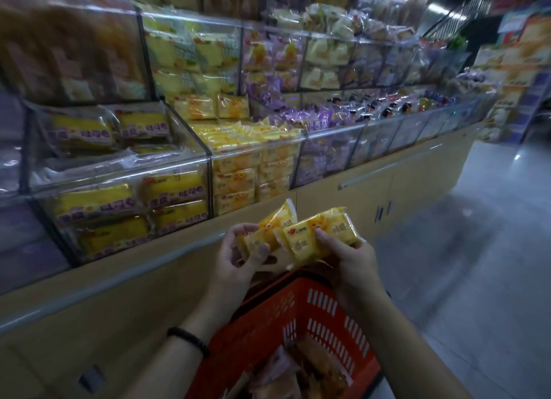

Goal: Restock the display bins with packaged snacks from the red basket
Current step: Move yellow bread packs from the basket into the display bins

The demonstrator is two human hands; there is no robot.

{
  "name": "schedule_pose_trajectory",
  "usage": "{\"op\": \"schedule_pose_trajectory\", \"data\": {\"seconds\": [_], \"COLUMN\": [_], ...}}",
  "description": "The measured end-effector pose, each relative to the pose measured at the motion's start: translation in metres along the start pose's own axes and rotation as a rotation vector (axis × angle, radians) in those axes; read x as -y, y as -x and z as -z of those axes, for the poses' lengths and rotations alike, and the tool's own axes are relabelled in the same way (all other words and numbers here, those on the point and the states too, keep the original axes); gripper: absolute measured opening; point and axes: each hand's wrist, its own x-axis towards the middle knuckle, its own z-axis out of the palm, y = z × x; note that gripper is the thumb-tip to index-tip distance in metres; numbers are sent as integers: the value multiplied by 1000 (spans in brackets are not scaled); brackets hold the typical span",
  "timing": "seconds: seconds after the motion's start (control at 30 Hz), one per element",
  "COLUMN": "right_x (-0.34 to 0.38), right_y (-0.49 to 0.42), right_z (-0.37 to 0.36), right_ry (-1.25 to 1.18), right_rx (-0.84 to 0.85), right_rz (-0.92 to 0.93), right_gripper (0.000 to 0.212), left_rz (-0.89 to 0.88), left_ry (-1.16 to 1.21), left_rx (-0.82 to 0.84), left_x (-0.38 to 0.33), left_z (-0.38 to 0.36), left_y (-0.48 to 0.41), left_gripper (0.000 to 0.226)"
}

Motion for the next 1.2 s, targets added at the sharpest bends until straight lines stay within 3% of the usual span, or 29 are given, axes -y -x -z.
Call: {"op": "schedule_pose_trajectory", "data": {"seconds": [0.2,0.33,0.4,0.5,0.63,0.7,0.8,0.93,1.0,1.1,1.2], "right_x": [17,35,49,78,97,101,115,140,150,157,156], "right_y": [22,21,11,-11,-33,-45,-73,-123,-150,-192,-226], "right_z": [-31,-70,-86,-108,-165,-187,-202,-212,-216,-226,-241], "right_ry": [61,141,343,826,1017,1046,1045,1213,1393,1579,1667], "right_rx": [-32,-25,-99,-228,-27,45,26,4,15,1,-13], "right_rz": [156,328,488,679,812,810,862,962,1019,1097,1171], "right_gripper": [70,57,53,70,44,42,40,39,33,34,31], "left_rz": [-70,-178,-238,-327,-397,-402,-371,-386,-393,-392,-302], "left_ry": [-25,-58,-100,-194,-332,-314,-225,-294,-327,-357,-497], "left_rx": [49,-21,-40,-75,-117,-141,-87,-133,-156,-216,-357], "left_x": [-34,-77,-102,-146,-190,-204,-225,-240,-239,-227,-210], "left_z": [9,11,18,29,40,46,61,100,124,154,172], "left_y": [3,-12,-29,-57,-95,-114,-141,-187,-211,-243,-268], "left_gripper": [59,56,54,51,45,45,40,16,20,46,36]}}
